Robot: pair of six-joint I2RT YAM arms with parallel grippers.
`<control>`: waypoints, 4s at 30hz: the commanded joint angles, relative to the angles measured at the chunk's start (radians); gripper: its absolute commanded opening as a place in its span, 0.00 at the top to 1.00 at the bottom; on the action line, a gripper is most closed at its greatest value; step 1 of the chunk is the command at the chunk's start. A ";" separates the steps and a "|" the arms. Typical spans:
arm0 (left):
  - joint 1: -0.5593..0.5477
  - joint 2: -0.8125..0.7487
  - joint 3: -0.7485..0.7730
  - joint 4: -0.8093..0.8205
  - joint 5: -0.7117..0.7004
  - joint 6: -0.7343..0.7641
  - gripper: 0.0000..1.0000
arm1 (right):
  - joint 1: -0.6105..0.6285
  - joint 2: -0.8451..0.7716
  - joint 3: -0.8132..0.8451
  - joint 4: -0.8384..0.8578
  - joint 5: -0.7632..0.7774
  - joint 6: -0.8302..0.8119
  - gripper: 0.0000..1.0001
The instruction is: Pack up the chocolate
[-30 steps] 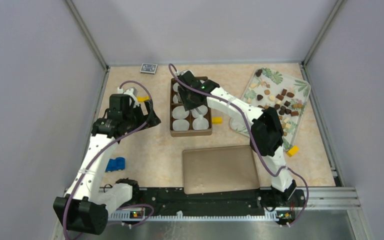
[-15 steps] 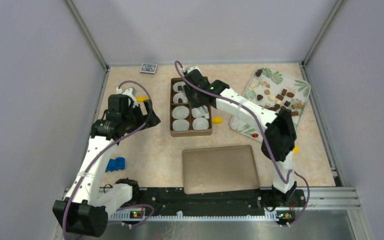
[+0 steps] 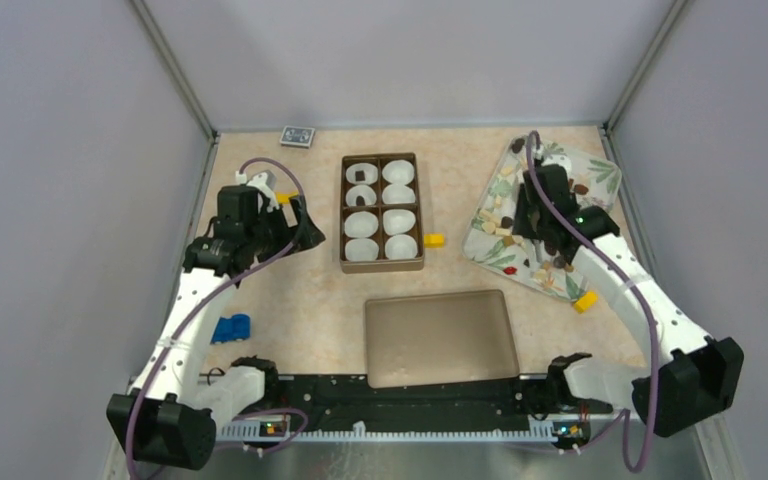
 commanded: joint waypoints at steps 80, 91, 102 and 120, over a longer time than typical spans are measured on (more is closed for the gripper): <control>0.004 0.113 0.014 0.084 0.011 0.009 0.03 | -0.034 0.258 0.230 0.104 -0.146 -0.065 0.95; 0.004 0.099 0.068 0.052 -0.022 0.017 0.03 | 0.149 0.504 0.484 0.211 -0.266 -0.037 0.93; 0.004 0.020 0.073 0.025 -0.117 0.047 0.03 | 0.170 0.733 0.609 0.204 -0.241 -0.021 0.90; 0.004 0.041 0.066 -0.004 -0.083 0.088 0.02 | 0.170 0.808 0.635 0.219 -0.179 -0.041 0.83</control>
